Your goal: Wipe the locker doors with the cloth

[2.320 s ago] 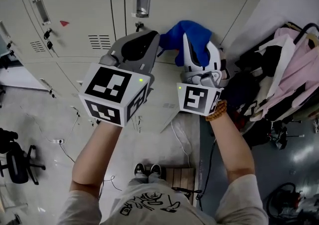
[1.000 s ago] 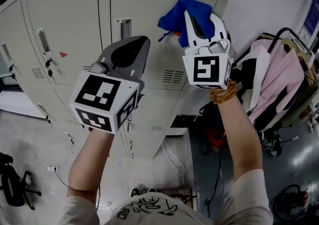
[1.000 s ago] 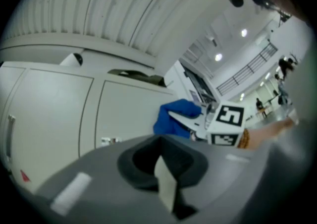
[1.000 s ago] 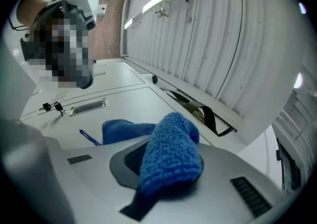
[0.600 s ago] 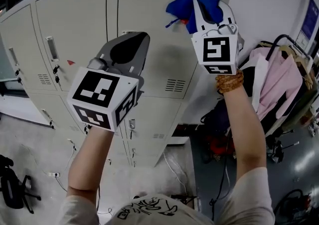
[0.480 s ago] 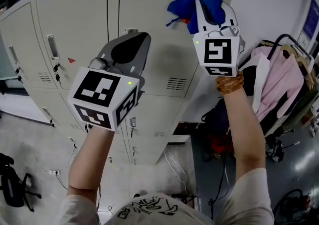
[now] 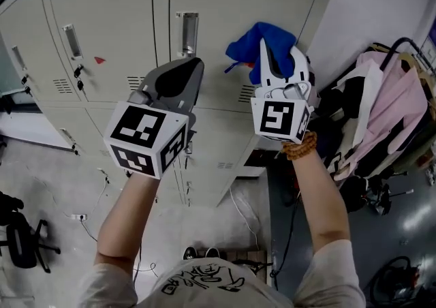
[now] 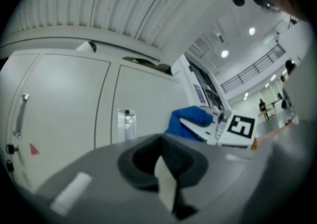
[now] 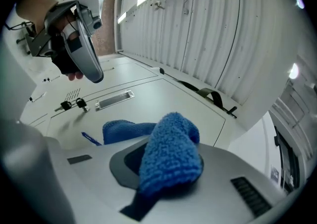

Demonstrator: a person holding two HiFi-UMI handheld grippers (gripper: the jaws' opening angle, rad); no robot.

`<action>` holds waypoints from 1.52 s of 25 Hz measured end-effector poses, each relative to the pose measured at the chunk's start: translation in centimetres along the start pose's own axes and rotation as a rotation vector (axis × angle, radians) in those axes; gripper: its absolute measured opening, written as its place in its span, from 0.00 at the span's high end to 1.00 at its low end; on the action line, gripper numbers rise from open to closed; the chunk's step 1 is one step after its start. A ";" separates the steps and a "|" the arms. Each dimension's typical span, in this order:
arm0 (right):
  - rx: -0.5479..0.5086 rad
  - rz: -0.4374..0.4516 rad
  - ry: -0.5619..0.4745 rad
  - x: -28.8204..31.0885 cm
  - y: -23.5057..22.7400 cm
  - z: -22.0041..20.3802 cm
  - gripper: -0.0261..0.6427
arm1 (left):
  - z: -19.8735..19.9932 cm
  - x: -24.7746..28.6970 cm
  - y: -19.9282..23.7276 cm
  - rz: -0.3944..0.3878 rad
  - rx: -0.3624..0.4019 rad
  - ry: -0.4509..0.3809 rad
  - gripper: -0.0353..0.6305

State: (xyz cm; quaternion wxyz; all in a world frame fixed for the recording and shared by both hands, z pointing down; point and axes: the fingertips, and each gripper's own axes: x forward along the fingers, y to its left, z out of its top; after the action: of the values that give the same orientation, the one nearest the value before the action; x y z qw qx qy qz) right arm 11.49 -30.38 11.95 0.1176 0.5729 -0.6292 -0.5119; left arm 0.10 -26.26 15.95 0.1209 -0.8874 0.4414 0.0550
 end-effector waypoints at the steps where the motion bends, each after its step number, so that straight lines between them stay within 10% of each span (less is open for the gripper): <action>1: 0.009 0.013 0.013 -0.4 0.9 -0.4 0.92 | -0.9 -0.2 0.0 0.003 -0.007 0.013 0.94; 5: 0.117 0.071 0.025 -2.1 3.5 -0.8 0.92 | -3.5 -1.3 -0.2 0.011 -0.020 0.044 0.94; 10: 0.557 0.160 -0.020 -7.9 4.9 2.3 0.92 | -5.4 -4.1 -1.9 0.006 -0.043 0.054 0.94; 18: 0.949 0.272 0.085 -18.5 9.2 3.7 0.92 | -8.5 -9.7 -7.5 -0.016 -0.133 0.080 0.94; 38: 1.012 0.309 0.081 -21.8 11.6 5.3 0.92 | -11.1 -13.5 -7.4 0.055 -0.177 0.108 0.94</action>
State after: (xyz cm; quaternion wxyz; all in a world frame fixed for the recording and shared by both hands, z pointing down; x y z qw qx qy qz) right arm 7.53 -11.46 28.15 -0.0753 0.4778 -0.8697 -0.0985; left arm -2.24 -14.49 30.60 0.0165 -0.8839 0.4648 0.0495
